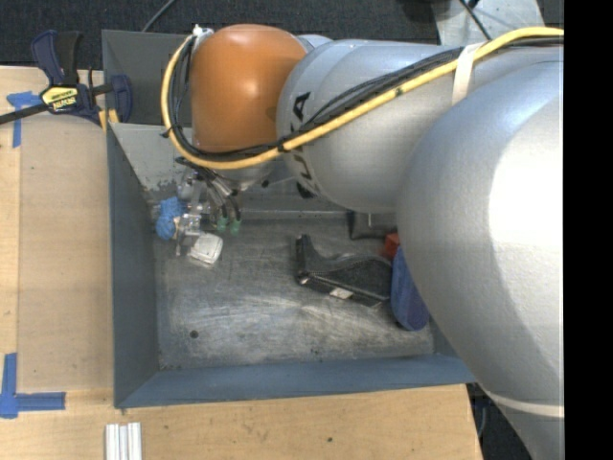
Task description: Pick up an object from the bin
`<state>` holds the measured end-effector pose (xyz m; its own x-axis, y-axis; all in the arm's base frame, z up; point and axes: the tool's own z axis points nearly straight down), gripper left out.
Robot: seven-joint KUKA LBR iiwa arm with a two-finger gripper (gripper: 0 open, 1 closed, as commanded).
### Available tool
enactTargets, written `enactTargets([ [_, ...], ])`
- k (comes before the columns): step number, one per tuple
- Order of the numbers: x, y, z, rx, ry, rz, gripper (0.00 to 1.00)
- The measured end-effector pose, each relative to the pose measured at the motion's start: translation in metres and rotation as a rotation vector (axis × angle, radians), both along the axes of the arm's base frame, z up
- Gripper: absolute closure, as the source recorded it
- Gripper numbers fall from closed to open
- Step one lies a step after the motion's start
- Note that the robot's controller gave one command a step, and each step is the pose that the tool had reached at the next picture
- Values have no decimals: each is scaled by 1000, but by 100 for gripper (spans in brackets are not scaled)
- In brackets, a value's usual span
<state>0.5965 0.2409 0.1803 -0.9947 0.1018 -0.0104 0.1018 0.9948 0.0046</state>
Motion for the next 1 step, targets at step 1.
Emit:
enactTargets([
  [1,5,-10,76,-1,-2,49,100],
])
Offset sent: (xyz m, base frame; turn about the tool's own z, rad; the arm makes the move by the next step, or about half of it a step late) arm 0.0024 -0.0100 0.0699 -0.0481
